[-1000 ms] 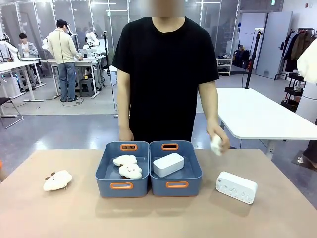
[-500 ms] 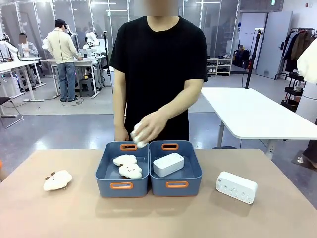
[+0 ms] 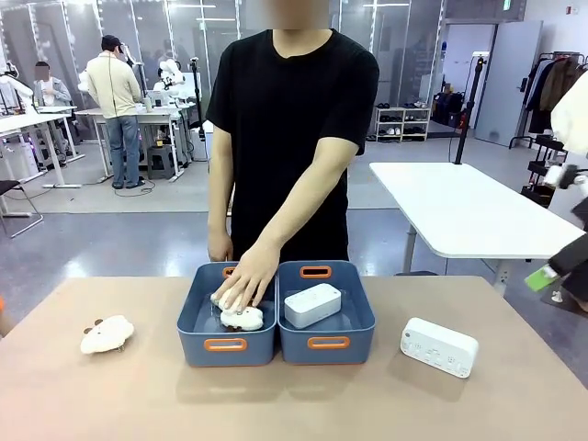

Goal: Sort the digital clocks into the basket.
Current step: Pick up the Digital clock from the table and place it into the empty Plastic storage basket.

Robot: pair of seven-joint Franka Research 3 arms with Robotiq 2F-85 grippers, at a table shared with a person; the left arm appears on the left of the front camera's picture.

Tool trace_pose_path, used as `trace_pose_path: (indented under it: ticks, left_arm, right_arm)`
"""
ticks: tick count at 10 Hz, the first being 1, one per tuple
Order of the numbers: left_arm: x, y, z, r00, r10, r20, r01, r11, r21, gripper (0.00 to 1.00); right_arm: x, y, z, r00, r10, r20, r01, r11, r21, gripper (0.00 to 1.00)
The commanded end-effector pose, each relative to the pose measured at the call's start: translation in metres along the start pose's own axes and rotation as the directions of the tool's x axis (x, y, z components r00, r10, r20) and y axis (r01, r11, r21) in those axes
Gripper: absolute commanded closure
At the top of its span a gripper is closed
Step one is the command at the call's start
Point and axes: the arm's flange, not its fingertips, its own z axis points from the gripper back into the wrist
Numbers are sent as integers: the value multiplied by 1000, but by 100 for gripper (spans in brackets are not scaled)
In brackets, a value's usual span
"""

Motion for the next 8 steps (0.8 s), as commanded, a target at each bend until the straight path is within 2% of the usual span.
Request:
trace_pose_path:
  ticks: [1, 2, 3, 4, 5, 8]
  left_arm:
    - [-1, -4, -1, 1000, -2, 3, 2, 1000, 4, 0]
    - [-1, -4, -1, 1000, -2, 3, 2, 1000, 4, 0]
    - [-1, -4, -1, 1000, -2, 3, 2, 1000, 4, 0]
    - [-1, -4, -1, 1000, -2, 3, 2, 1000, 4, 0]
    - [-1, -4, -1, 1000, -2, 3, 2, 1000, 4, 0]
    - [-1, -4, -1, 1000, -2, 3, 2, 1000, 4, 0]
  right_arm:
    - [-1, 16, -34, 997, 59, -40, -65, 984, -164, 0]
    - [17, 25, -58, 992, 83, -96, -99, 981, -169, 0]
    - [31, 29, -84, 992, 58, -114, -75, 986, -149, 0]
    - [42, 27, -110, 990, 54, -130, -77, 980, -184, 0]
    - [49, 28, -137, 985, 66, -157, -101, 968, -229, 0]
    - [50, 30, -179, 975, 49, -218, -94, 975, -200, 0]
